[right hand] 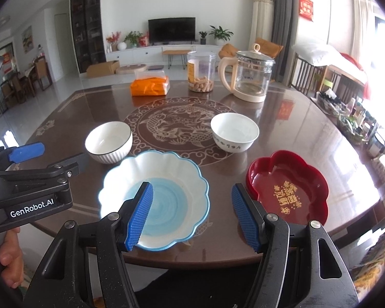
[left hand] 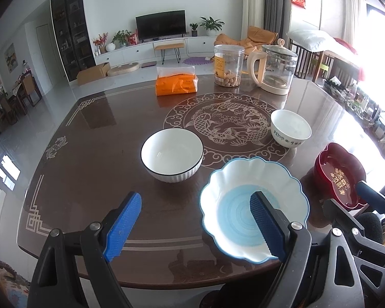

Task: Organize plates and bowls

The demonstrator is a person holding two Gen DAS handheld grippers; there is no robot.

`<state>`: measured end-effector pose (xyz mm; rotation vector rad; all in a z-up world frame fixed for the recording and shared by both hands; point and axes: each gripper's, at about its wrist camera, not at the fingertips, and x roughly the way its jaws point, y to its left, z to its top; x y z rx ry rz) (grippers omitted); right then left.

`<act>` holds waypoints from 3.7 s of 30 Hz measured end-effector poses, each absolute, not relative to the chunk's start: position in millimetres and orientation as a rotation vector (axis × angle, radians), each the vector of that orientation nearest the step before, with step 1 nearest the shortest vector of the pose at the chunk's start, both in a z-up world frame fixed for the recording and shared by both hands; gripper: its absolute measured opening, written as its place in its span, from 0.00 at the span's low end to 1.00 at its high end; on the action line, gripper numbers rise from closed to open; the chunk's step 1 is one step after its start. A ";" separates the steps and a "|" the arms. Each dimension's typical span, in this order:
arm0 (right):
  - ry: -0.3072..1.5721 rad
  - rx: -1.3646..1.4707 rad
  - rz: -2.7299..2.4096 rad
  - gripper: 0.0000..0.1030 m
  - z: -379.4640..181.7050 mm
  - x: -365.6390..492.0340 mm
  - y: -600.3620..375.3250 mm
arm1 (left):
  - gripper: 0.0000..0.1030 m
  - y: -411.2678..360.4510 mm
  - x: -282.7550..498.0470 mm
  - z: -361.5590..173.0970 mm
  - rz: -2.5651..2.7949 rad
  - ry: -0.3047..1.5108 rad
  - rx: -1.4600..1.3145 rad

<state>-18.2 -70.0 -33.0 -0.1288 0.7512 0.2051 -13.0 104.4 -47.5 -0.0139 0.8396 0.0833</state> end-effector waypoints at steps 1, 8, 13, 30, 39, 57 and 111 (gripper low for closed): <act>0.754 -0.131 0.206 0.66 -33.8 -18.4 -68.9 | 0.84 105.5 -12.9 -48.5 0.083 0.841 -0.017; 0.752 -0.148 0.208 0.66 -36.4 -21.0 -62.7 | 0.84 123.0 -15.2 -52.7 0.081 0.837 -0.090; 0.763 -0.147 0.207 0.66 -40.9 -21.3 -61.3 | 0.84 134.0 -15.6 -56.8 0.065 0.845 -0.157; 0.702 -0.138 0.197 0.66 -30.6 -46.8 -70.3 | 0.84 118.6 -11.9 -50.9 0.011 0.865 -0.184; 0.714 -0.110 0.226 0.66 -33.5 -47.6 -77.1 | 0.84 113.8 -15.1 -48.2 0.039 0.862 -0.143; 0.749 -0.137 0.238 0.66 -41.9 -43.9 -66.2 | 0.84 140.1 -10.0 -56.3 0.074 0.873 -0.198; 1.181 0.183 0.495 0.66 -64.1 168.7 16.0 | 0.84 262.7 123.7 -136.6 0.077 1.140 -0.374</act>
